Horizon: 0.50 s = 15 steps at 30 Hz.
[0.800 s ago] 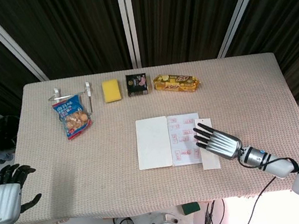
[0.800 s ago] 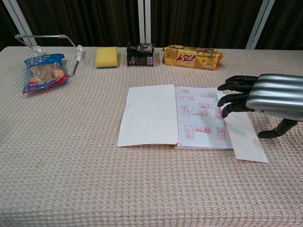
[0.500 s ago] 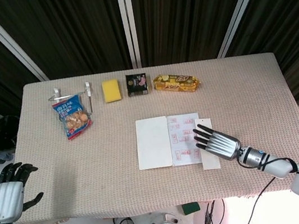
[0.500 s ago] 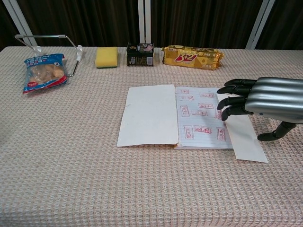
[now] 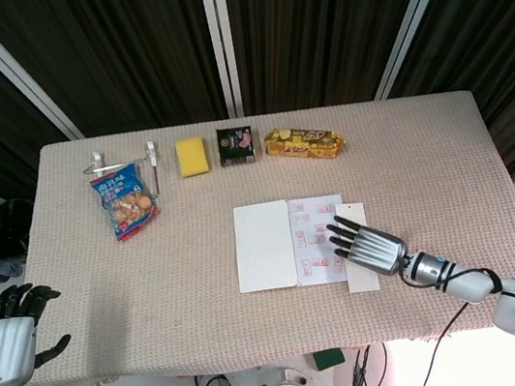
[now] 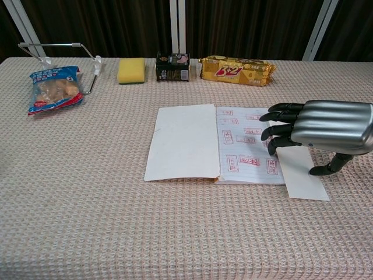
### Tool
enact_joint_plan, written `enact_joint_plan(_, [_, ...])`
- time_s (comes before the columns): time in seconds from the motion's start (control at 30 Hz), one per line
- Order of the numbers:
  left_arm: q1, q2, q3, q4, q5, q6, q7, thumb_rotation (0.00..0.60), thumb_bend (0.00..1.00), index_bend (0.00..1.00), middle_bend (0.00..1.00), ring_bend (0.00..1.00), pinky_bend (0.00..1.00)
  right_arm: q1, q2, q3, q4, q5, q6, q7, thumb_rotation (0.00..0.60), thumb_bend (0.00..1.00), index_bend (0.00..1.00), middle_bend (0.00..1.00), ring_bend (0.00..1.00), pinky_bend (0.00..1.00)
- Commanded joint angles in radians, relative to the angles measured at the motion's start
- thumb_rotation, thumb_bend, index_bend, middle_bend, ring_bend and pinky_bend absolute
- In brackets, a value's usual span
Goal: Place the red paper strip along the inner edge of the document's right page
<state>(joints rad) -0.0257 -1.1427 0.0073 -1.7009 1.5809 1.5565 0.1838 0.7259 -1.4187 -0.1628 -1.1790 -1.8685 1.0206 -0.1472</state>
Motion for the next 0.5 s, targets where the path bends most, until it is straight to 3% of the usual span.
enact_joint_plan(0.03, [0.0, -0.001, -0.001, 0.002, 0.001, 0.0, -0.001, 0.6, 0.0, 0.32, 0.27, 0.17, 0.16, -0.005, -0.003, 0.0, 0.01, 0.0, 0.015, 0.007, 0.6, 0.21, 0.46, 0.17, 0.0, 0.0])
enact_joint_plan(0.17, [-0.001, -0.002, -0.002, 0.005, 0.002, -0.001, -0.004, 0.6, 0.0, 0.32, 0.27, 0.17, 0.16, -0.018, -0.005, -0.002, 0.025, 0.001, 0.045, 0.022, 0.6, 0.22, 0.53, 0.2, 0.0, 0.0])
enact_joint_plan(0.5, [-0.008, -0.002, -0.005, 0.004, 0.003, -0.008, -0.002, 0.6, 0.0, 0.32, 0.27, 0.17, 0.16, -0.085, 0.014, -0.016, 0.05, -0.003, 0.17, 0.063, 0.6, 0.22, 0.59, 0.23, 0.0, 0.0])
